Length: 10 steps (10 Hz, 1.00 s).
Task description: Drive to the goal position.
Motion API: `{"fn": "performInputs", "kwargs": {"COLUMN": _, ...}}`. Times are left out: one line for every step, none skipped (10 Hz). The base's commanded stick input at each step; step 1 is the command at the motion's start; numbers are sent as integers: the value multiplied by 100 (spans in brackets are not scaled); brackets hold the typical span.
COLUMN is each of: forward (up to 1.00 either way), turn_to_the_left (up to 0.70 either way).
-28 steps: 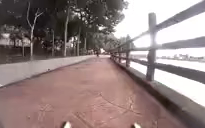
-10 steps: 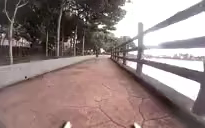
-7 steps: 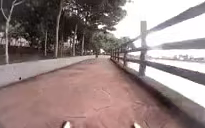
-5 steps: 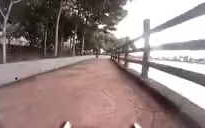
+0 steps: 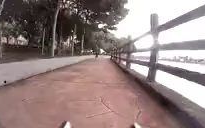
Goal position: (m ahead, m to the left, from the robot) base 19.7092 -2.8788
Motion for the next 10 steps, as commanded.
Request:
{"fn": "performInputs", "kwargs": {"forward": 70, "turn_to_the_left": 0}}
{"fn": "performInputs", "kwargs": {"forward": 70, "turn_to_the_left": 0}}
{"fn": "performInputs", "kwargs": {"forward": 70, "turn_to_the_left": 0}}
{"fn": "performInputs", "kwargs": {"forward": 70, "turn_to_the_left": 0}}
{"fn": "performInputs", "kwargs": {"forward": 70, "turn_to_the_left": 0}}
{"fn": "performInputs", "kwargs": {"forward": 70, "turn_to_the_left": 0}}
{"fn": "performInputs", "kwargs": {"forward": 70, "turn_to_the_left": 0}}
{"fn": "performInputs", "kwargs": {"forward": 70, "turn_to_the_left": 0}}
{"fn": "performInputs", "kwargs": {"forward": 70, "turn_to_the_left": 0}}
{"fn": "performInputs", "kwargs": {"forward": 70, "turn_to_the_left": 0}}
